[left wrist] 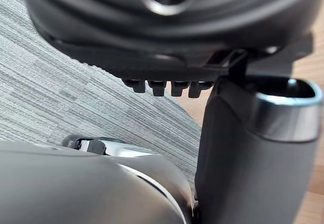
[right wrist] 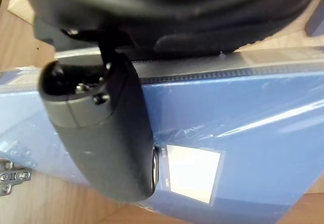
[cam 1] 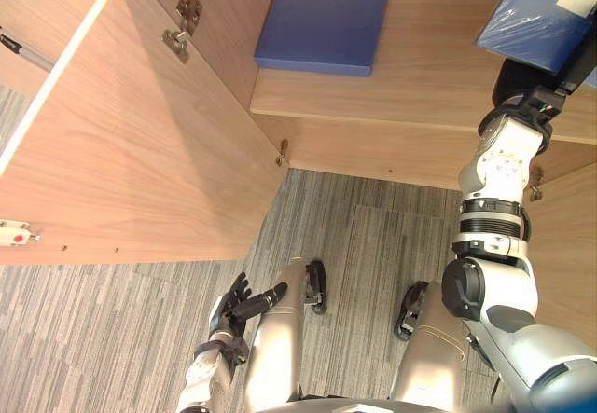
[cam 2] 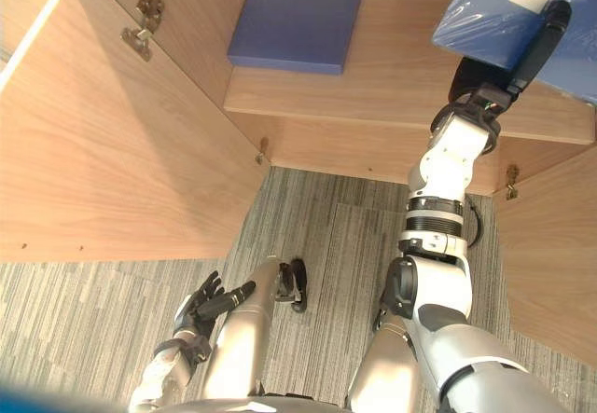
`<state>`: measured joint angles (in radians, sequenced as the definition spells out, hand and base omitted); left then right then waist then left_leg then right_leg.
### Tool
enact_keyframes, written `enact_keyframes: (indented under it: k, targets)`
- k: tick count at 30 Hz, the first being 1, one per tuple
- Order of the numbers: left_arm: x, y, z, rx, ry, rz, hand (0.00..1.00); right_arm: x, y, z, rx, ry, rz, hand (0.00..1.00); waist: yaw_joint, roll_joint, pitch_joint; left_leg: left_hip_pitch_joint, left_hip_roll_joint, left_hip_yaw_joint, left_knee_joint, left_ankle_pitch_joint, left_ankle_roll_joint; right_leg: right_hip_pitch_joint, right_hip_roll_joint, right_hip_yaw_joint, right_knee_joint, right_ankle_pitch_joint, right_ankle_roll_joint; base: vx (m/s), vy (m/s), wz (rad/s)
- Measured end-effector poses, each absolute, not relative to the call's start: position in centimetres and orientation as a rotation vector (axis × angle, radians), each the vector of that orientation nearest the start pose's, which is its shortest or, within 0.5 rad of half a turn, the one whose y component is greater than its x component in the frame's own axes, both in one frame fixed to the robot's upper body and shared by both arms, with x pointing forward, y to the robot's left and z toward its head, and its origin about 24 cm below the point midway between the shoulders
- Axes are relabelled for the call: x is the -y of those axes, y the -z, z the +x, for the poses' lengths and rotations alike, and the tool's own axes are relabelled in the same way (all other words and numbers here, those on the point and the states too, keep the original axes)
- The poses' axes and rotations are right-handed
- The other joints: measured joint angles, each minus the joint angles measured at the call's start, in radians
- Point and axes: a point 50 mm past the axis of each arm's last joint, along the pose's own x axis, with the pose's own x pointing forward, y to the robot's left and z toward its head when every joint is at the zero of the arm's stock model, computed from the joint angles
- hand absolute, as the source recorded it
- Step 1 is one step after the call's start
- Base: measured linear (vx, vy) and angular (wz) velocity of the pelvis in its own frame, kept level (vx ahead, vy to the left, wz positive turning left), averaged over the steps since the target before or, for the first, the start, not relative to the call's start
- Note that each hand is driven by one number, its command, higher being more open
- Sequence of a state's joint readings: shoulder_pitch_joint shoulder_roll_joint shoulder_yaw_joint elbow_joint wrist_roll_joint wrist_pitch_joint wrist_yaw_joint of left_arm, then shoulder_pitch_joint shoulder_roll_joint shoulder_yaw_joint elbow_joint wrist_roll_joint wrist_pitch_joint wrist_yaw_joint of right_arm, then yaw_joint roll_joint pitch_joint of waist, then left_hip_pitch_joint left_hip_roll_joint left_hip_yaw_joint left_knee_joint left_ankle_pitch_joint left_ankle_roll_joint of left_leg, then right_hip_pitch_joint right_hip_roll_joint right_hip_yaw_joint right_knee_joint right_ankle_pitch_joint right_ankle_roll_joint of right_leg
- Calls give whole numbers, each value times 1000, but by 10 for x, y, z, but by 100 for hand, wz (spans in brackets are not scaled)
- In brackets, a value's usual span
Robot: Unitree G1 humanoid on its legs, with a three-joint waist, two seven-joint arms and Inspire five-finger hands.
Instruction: Walk over to the cabinet, pick up the folder, carry it to the office cabinet, place the folder inside the office cabinet, then close the office cabinet door
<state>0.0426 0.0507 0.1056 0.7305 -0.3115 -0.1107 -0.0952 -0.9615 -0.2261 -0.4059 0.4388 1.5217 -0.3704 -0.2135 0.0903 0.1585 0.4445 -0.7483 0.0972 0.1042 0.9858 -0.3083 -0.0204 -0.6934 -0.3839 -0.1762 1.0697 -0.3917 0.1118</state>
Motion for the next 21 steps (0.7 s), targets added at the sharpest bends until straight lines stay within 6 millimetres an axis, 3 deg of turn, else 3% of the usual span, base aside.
enact_keyframes:
  k: [7,12,19,20,21]
  targets:
    - [-186,108,183,-616,-194,-305,100,242,-256,371,664,170,1602,0,0,-5,3,-5,-24,-8,-13,9,2,-2,-26,-13,9,-8,-2,-8,8,10]
    - [-185,107,186,-616,-212,-304,100,228,-274,391,547,151,1620,0,1,-7,5,-20,-42,-21,-16,13,2,-2,-44,-30,11,-12,3,16,16,14]
    - [-180,104,193,-601,-204,-312,100,242,-297,398,507,205,1614,0,21,-10,6,-65,-99,-60,-2,24,10,-2,-105,-74,44,-35,13,13,15,30]
    - [-180,104,193,-600,-204,-312,100,245,-298,398,510,213,1610,100,23,-11,7,-69,-104,-62,-1,25,10,-3,-110,-76,47,-37,16,28,22,27]
    - [-180,104,194,-600,-202,-313,100,250,-300,398,511,233,1608,100,26,-11,7,-74,-109,-62,2,25,11,-5,-117,-77,51,-39,18,36,23,19]
